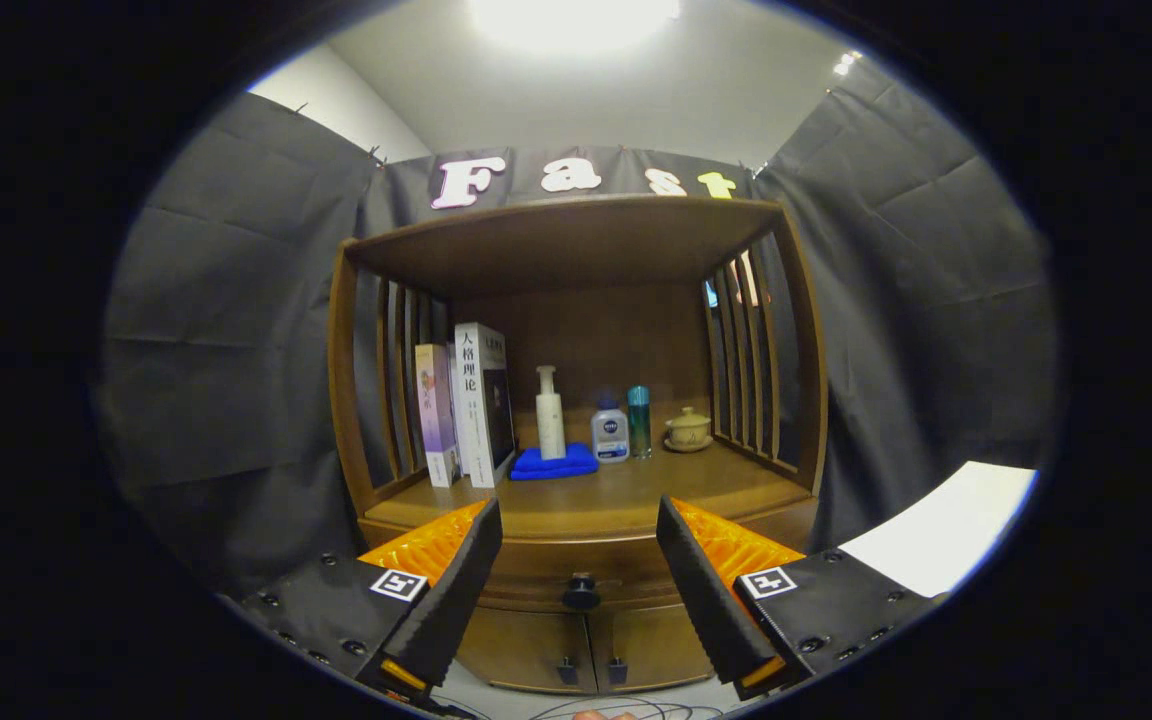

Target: Pull open the drawer, take out the items inside it, and place them on the countertop above the cabinet.

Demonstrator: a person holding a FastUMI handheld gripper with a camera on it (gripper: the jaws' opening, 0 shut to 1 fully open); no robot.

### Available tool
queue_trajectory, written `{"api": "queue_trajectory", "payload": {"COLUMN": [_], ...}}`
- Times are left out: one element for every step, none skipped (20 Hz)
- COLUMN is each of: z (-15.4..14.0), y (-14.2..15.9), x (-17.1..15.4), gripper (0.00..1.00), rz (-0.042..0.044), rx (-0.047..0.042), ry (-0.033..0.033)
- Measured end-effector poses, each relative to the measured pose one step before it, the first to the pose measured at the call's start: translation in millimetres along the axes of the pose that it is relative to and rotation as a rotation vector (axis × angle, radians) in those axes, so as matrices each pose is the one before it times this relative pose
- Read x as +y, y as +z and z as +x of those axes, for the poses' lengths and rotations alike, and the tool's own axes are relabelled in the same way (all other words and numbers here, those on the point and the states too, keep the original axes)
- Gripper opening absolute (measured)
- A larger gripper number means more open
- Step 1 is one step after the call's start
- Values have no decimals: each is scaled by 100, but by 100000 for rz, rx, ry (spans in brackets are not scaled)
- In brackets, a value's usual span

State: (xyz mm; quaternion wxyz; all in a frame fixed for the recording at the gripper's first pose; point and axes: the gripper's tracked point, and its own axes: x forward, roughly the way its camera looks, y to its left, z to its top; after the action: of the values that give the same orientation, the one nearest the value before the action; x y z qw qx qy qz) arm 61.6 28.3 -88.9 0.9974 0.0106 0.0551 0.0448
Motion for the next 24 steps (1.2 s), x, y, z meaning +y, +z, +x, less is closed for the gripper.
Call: {"api": "queue_trajectory", "payload": {"z": [423, 703, 550, 694, 583, 441, 513, 609, 537, 642, 382, 732, 764, 693, 692, 695, 600, 416, 743, 491, 431, 427, 434, 451], "y": [-732, -1025, -733, -758, -919, -735, -817, -787, -601, -712, -749, -865, -616, -559, -517, -463, -447, -423, -641, -513, -509, -124, -17, -150], "x": [-71, -95, -181, -72, -29, -43, -14, -27, -4, -95, 19, 222, 55, 101, 69, 63, -87, -116, -22, -43, 17, 106, 2, -86], "gripper": [98, 98, 98, 98, 98, 98, 98, 98, 98, 98, 98, 98, 98, 98, 98, 98, 98, 98, 98, 98, 98, 98, 98, 98], "rz": [174, 25, -129, -80, 90, 156, 316, 634, 442, 154, -124, -434, -380, -338, -165, 73, 79, 165, 485, 584, 649, 350, -247, -515], "rx": [1438, 1643, 1155, 1379, 1558, 1270, 1429, 1482, 1136, 1317, 1432, 1801, 1575, 1649, 1222, 1070, 915, 929, 1608, 1285, 1098, 445, 102, -6], "ry": [98, -181, -410, -210, -49, -227, -41, 514, 481, 499, 274, 403, 14, -14, 210, 67, -361, -373, -423, -419, 42, 229, -62, -272]}}
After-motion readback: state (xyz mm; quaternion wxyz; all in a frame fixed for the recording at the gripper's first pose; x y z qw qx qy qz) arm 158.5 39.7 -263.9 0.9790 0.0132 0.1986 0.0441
